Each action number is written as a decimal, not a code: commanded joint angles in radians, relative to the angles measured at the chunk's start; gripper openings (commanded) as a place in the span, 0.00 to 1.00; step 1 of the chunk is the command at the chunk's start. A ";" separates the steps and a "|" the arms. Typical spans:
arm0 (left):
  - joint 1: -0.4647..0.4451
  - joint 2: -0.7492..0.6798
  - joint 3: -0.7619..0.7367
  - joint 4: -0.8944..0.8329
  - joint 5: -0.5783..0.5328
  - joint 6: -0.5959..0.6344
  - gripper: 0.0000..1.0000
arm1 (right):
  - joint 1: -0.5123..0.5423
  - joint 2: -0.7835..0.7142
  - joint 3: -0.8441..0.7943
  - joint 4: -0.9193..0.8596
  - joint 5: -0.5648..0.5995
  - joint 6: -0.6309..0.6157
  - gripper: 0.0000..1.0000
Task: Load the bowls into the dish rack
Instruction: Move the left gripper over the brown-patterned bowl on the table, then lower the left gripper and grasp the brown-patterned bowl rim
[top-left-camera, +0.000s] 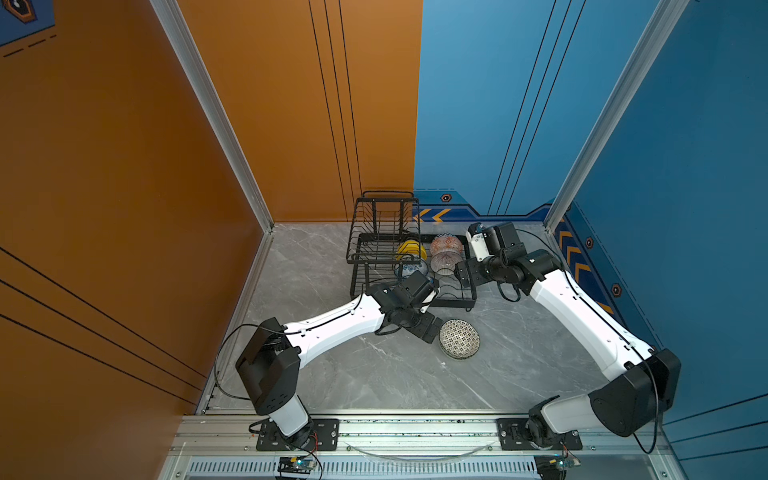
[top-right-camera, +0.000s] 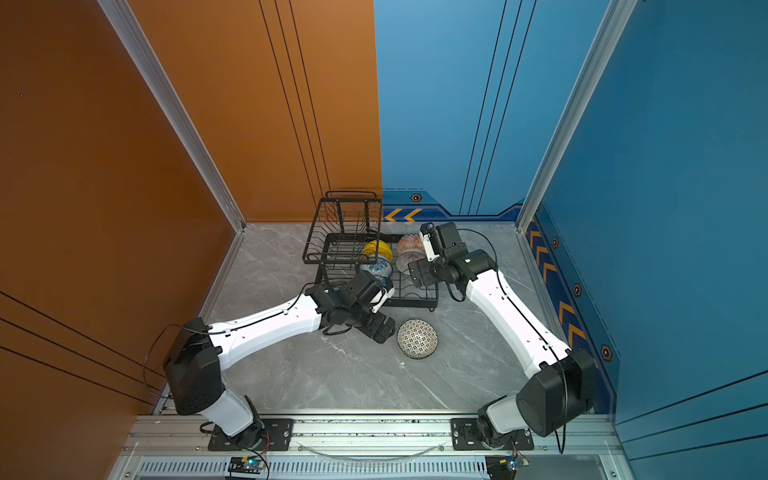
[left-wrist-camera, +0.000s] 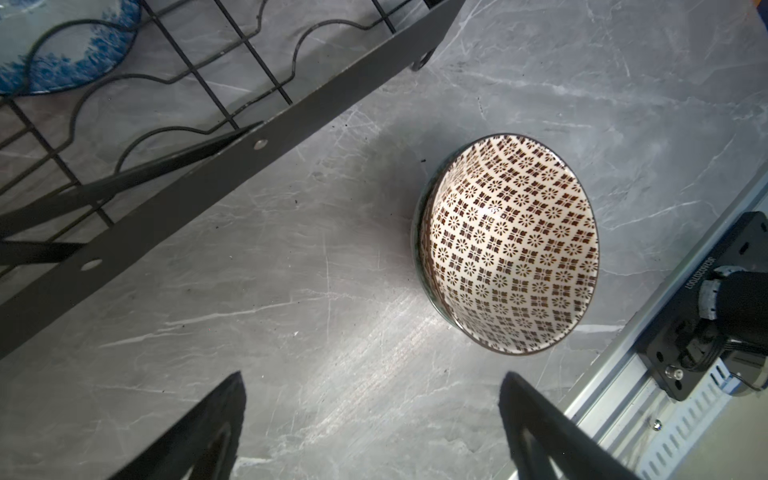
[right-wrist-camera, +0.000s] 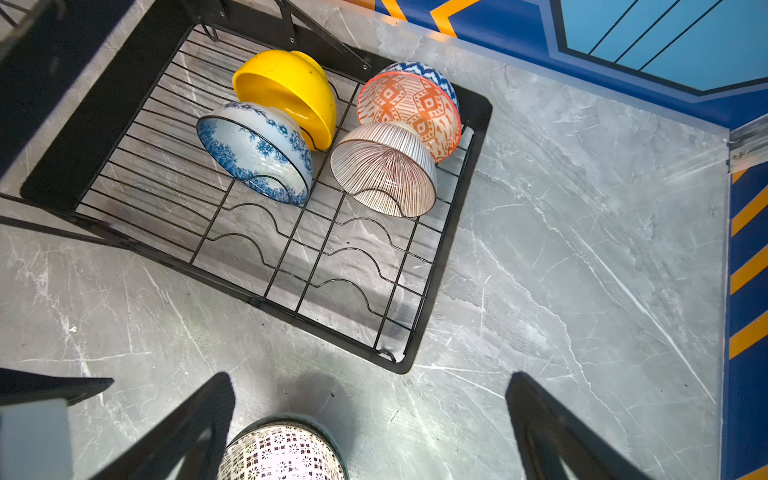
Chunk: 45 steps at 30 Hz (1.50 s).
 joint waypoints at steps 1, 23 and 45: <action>-0.018 0.035 0.046 0.000 0.014 -0.002 0.90 | -0.010 -0.018 0.000 -0.032 0.015 0.009 1.00; -0.061 0.234 0.195 -0.012 0.085 -0.025 0.44 | -0.028 -0.030 -0.037 -0.029 0.019 0.006 1.00; -0.036 0.261 0.225 -0.050 0.076 -0.042 0.06 | -0.041 -0.036 -0.044 -0.020 0.012 -0.001 1.00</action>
